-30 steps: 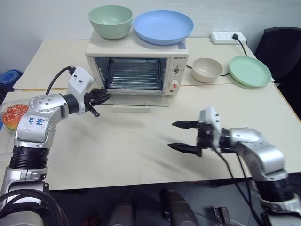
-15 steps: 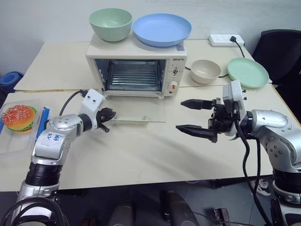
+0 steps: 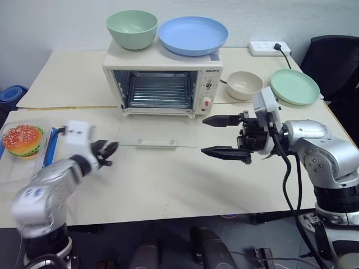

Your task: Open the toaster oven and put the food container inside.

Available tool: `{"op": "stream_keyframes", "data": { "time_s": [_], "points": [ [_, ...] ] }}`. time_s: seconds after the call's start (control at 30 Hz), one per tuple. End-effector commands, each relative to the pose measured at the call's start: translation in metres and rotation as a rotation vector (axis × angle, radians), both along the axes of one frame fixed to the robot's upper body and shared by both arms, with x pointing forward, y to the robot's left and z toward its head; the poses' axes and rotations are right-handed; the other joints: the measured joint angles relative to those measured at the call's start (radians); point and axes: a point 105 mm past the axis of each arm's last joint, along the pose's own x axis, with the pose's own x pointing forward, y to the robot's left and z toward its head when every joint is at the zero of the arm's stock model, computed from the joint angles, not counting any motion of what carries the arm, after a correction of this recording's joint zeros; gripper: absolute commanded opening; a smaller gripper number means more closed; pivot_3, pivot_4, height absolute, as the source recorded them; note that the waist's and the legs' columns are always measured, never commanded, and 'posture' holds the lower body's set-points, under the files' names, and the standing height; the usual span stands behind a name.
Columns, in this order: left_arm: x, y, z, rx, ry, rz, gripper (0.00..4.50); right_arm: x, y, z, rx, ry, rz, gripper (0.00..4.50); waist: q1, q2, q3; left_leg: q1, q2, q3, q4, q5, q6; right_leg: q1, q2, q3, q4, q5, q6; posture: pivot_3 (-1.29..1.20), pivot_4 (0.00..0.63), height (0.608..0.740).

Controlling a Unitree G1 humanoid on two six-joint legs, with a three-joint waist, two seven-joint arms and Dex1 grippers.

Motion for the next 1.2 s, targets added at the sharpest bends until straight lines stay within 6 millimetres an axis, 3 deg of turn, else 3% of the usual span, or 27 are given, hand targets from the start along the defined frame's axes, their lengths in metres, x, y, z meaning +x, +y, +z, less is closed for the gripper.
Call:
{"op": "stream_keyframes", "data": {
  "time_s": [0.03, 0.1, 0.2, 0.33, 0.5, 0.73, 0.97, 1.2],
  "points": [
    [-0.036, 0.016, 0.016, -0.079, -0.092, 0.161, 3.11, 0.001, 0.005, 0.008, 0.005, -0.035, 0.051, 4.50, 0.001, 0.000, 0.000, 0.000, 0.000, 0.000, 0.000, 0.000, 0.000, 0.000, 0.000, -0.001, 0.000, 0.000, 0.000, 0.00, 0.150, 0.740],
    [-0.050, 0.022, 0.019, -0.138, -0.127, 0.234, 3.66, 0.002, 0.007, 0.007, 0.002, -0.030, 0.072, 4.50, 0.001, -0.001, -0.001, 0.000, -0.001, 0.000, 0.001, 0.000, 0.000, 0.000, 0.000, -0.003, -0.001, 0.000, 0.000, 0.00, 0.150, 0.740],
    [-0.071, 0.048, 0.024, -0.219, -0.200, 0.427, 4.46, 0.006, 0.012, 0.005, -0.005, -0.034, 0.099, 4.50, 0.001, -0.002, -0.001, -0.001, -0.001, 0.000, 0.003, 0.000, 0.000, 0.001, 0.002, -0.004, 0.000, 0.000, 0.000, 0.00, 0.150, 0.740],
    [-0.105, 0.091, 0.029, -0.361, -0.323, 0.725, 4.46, 0.012, 0.016, 0.005, -0.004, -0.027, 0.119, 4.50, 0.000, -0.002, -0.001, 0.000, 0.000, 0.000, 0.004, -0.001, -0.001, 0.001, 0.009, -0.003, 0.000, 0.000, 0.000, 0.00, 0.150, 0.740],
    [-0.130, 0.111, 0.011, -0.451, -0.315, 0.936, 4.46, 0.016, 0.022, 0.003, -0.004, -0.021, 0.141, 4.50, -0.002, -0.002, -0.001, 0.000, 0.002, 0.001, 0.004, -0.002, -0.004, 0.001, 0.010, -0.003, -0.001, 0.000, 0.000, 0.00, 0.150, 0.740],
    [-0.127, 0.135, -0.006, -0.536, -0.220, 1.048, 4.46, 0.018, 0.022, 0.005, 0.020, -0.015, 0.118, 4.50, -0.001, -0.003, -0.001, 0.000, 0.002, 0.000, 0.004, -0.003, -0.004, 0.001, 0.010, -0.003, 0.000, 0.000, 0.000, 0.00, 0.150, 0.740],
    [-0.098, 0.150, -0.011, -0.579, -0.098, 1.033, 4.46, 0.011, 0.017, 0.004, 0.035, -0.011, 0.076, 4.50, -0.002, -0.003, -0.001, 0.000, 0.002, 0.000, 0.004, -0.004, -0.005, 0.001, 0.008, -0.002, 0.000, 0.000, 0.000, 0.00, 0.150, 0.740],
    [-0.079, 0.160, -0.029, -0.651, 0.064, 1.055, 4.46, 0.002, 0.013, 0.002, 0.053, -0.009, 0.015, 4.50, -0.003, -0.003, -0.001, 0.000, 0.005, 0.000, 0.004, -0.005, -0.007, 0.000, 0.007, -0.003, 0.000, 0.000, -0.001, 0.00, 0.150, 0.740]
  ]
}}
